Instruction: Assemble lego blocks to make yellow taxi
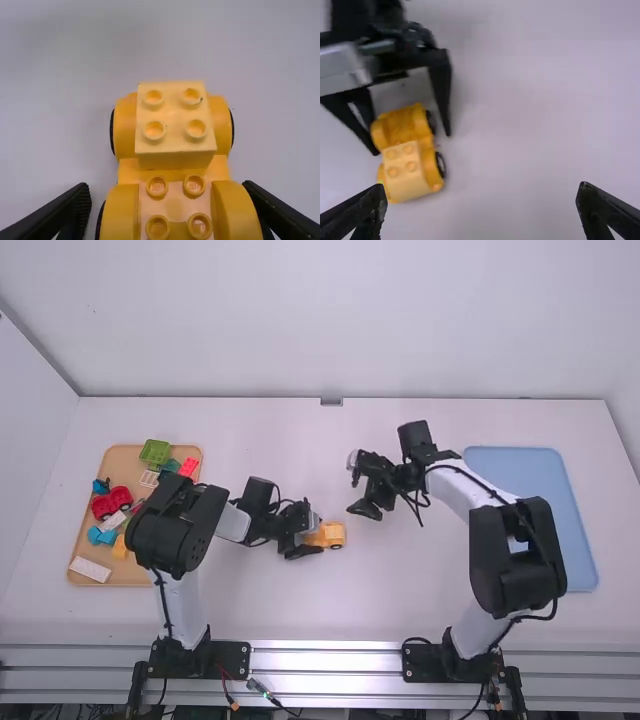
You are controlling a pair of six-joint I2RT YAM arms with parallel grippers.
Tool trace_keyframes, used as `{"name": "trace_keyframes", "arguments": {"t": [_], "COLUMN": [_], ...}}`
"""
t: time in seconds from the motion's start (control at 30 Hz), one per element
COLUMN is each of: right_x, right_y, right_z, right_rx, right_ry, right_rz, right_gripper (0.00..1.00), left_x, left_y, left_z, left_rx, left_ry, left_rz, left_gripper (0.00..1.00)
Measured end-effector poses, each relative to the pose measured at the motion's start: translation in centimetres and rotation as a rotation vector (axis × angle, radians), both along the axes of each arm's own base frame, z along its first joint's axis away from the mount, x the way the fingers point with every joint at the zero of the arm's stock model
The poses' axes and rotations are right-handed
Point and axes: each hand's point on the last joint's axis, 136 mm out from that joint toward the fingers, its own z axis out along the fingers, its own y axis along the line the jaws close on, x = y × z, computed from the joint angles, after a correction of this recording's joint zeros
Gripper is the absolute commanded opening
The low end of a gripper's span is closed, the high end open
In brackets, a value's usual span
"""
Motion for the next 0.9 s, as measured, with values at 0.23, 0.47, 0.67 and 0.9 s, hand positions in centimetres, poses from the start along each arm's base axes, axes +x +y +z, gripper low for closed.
{"name": "trace_keyframes", "arguments": {"t": [0.23, 0.47, 0.67, 0.9], "right_x": [1.0, 1.0, 1.8, 2.4], "right_y": [-0.4, 0.0, -1.0, -2.1], "right_z": [-1.2, -1.7, -1.7, -1.7], "right_rx": [-0.104, -0.155, -0.16, -0.16], "right_ry": [0.042, 0.04, 0.043, 0.049], "right_rz": [-0.15, -0.183, -0.236, -0.271], "right_gripper": [0.99, 0.99, 0.99, 0.99], "left_x": [0.5, 0.6, 0.9, 0.3], "left_y": [0.2, 0.2, 0.1, 1.9], "left_z": [-0.1, -0.2, 0.1, 0.8], "left_rx": [0.017, 0.025, 0.043, 0.118], "left_ry": [-0.019, -0.006, 0.048, 0.143], "left_rz": [0.016, 0.022, 0.01, 0.028], "left_gripper": [0.83, 0.99, 0.99, 0.99]}}
